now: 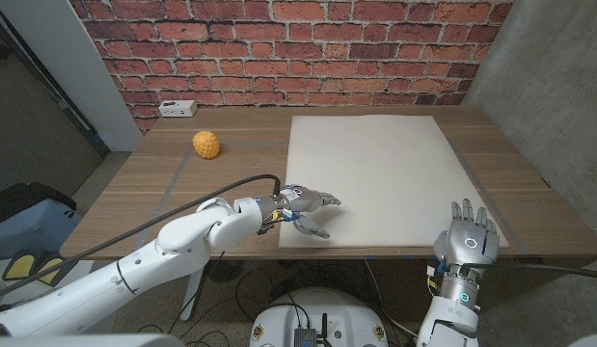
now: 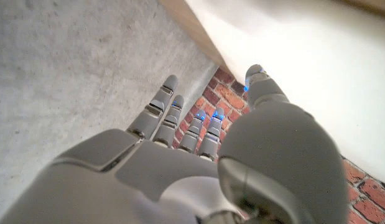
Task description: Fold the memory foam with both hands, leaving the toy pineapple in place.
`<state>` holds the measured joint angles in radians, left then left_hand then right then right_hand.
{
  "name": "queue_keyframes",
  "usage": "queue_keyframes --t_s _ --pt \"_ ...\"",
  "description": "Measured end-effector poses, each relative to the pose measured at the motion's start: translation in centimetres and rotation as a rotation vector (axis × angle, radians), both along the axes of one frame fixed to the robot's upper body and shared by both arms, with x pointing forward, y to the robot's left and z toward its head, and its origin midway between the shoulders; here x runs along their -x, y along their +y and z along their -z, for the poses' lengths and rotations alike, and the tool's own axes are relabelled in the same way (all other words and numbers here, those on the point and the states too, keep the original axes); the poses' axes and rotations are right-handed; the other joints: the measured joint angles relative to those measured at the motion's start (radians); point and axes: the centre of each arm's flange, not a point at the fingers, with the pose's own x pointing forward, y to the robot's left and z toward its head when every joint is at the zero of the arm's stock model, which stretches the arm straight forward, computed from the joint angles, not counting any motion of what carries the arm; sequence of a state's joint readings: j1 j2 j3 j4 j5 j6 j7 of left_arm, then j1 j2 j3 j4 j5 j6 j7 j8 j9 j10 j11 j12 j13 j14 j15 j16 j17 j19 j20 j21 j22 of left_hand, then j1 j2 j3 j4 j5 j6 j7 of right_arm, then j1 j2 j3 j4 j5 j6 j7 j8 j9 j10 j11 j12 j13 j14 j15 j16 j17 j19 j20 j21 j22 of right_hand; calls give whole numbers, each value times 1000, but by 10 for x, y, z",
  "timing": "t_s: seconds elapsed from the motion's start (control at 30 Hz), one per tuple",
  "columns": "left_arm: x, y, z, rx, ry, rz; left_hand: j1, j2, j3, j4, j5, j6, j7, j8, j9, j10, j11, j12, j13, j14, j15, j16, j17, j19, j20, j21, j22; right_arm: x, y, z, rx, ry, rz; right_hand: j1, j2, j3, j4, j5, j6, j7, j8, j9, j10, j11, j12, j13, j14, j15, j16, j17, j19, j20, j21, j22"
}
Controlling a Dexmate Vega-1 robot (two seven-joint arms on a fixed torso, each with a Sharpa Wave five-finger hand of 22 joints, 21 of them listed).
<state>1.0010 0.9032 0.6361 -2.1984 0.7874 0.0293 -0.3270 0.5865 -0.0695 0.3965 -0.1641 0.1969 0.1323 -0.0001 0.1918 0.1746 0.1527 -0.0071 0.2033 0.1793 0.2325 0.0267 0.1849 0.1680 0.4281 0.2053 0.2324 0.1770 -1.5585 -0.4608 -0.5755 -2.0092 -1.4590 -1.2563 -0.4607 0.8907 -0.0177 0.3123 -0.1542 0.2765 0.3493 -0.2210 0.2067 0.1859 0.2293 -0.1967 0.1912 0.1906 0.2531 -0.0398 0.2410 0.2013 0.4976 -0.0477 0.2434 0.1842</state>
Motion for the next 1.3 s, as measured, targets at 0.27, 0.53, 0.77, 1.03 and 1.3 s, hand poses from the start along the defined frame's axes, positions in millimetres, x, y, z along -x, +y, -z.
queue_keyframes --t_s 0.27,0.53,0.77,1.03,1.3 --pt "-5 5 -2 21 18 -10 6 2 0 0 0 4 4 -2 0 0 0 0 0 3 -7 0 0 0 0 0 0 -2 22 -32 161 -77 -3 37 27 13 -1 57 5 1 -7 0 23 10 5 3 0 2 -11 6 -7 1 -8 -3" --pt "-9 5 -4 -12 26 -24 61 4 -2 2 7 -31 -5 -11 0 -36 -18 -15 0 -64 -15 -8 2 -74 -5 -43 0 -4 24 -37 163 8 28 22 42 4 23 60 17 13 -7 0 51 28 13 3 14 0 -8 11 5 10 -8 -3" --pt "-8 0 -6 -66 13 -28 93 -6 -7 -1 12 -37 -11 -11 0 -41 -12 -12 0 -74 -8 -8 2 -93 7 -48 0 -6 19 -27 114 92 39 0 57 0 36 60 22 19 -7 0 59 32 12 3 15 -1 -4 15 8 14 -8 -3" --pt "-2 -3 -7 -112 6 -23 129 -15 -11 -6 18 -29 -11 -7 0 -36 -7 -10 5 -81 -2 -8 2 -118 -7 -48 0 -4 14 -18 84 123 50 -12 57 0 43 60 28 24 -7 0 59 32 12 3 15 -1 -4 20 8 14 -8 -3" --pt "1 -2 -4 -171 18 -46 179 -20 -11 -6 26 -44 0 -7 0 -67 13 -15 5 -133 22 -16 2 -165 -14 -52 0 -2 11 -16 71 132 55 -17 62 0 43 60 28 24 -7 0 64 38 12 3 15 -1 -4 20 14 19 -8 -3"
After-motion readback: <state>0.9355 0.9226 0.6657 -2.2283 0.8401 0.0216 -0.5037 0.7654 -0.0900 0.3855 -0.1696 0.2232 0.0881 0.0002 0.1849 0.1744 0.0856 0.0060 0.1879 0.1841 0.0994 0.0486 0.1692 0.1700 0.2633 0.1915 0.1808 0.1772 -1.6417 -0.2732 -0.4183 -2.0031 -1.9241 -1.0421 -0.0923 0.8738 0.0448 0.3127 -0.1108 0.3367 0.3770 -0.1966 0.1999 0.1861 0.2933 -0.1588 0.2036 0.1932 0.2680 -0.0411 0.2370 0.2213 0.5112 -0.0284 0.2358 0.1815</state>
